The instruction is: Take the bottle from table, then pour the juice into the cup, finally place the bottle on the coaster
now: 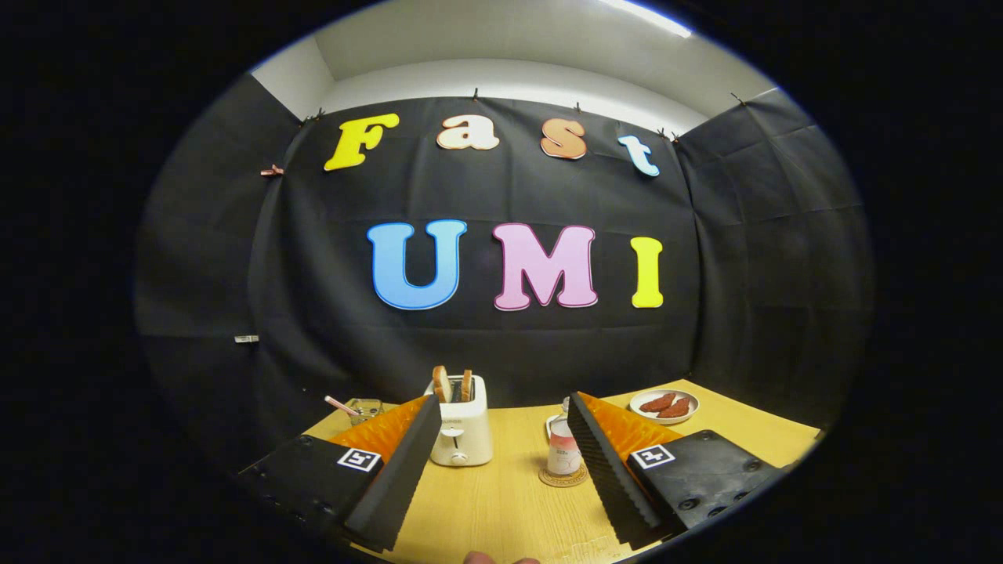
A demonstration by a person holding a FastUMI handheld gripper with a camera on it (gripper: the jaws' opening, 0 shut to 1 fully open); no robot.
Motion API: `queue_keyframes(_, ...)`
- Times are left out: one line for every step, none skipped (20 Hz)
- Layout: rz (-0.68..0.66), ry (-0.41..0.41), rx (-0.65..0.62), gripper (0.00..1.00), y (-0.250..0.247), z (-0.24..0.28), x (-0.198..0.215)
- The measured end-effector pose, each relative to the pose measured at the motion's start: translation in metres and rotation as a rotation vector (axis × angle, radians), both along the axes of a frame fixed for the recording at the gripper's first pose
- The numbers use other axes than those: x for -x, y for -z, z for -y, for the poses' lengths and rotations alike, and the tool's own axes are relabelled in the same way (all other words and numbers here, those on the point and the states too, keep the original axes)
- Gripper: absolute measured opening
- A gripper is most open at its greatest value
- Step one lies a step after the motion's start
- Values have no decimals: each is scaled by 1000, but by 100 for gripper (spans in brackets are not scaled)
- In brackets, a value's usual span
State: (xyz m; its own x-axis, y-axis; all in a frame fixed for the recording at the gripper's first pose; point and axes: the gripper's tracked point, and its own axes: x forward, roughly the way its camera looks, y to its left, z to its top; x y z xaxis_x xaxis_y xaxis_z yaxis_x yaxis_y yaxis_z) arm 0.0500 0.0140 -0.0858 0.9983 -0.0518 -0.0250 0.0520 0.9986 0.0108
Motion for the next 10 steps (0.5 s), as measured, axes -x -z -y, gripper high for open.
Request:
queue_keyframes(-5, -12, -10, 99, -4, -4, 6)
queue_keyframes(-6, -24, -20, 99, -8, -9, 11)
queue_keyframes(-3, -32, -28, 99, -13, -12, 16)
queue_keyframes(-2, -35, -33, 99, -16, -14, 21)
queue_keyframes(-2, -40, -39, 99, -18, -16, 26)
queue_keyframes(-4, -45, -40, 99, -20, -18, 29)
queue_keyframes(-3, -48, -36, 99, -23, -19, 33)
queue_keyframes(-2, -50, -29, 99, -26, -19, 36)
queue_keyframes(-1, -54, -26, 99, -28, -19, 39)
queue_keyframes(-2, -59, -27, 99, -30, -20, 41)
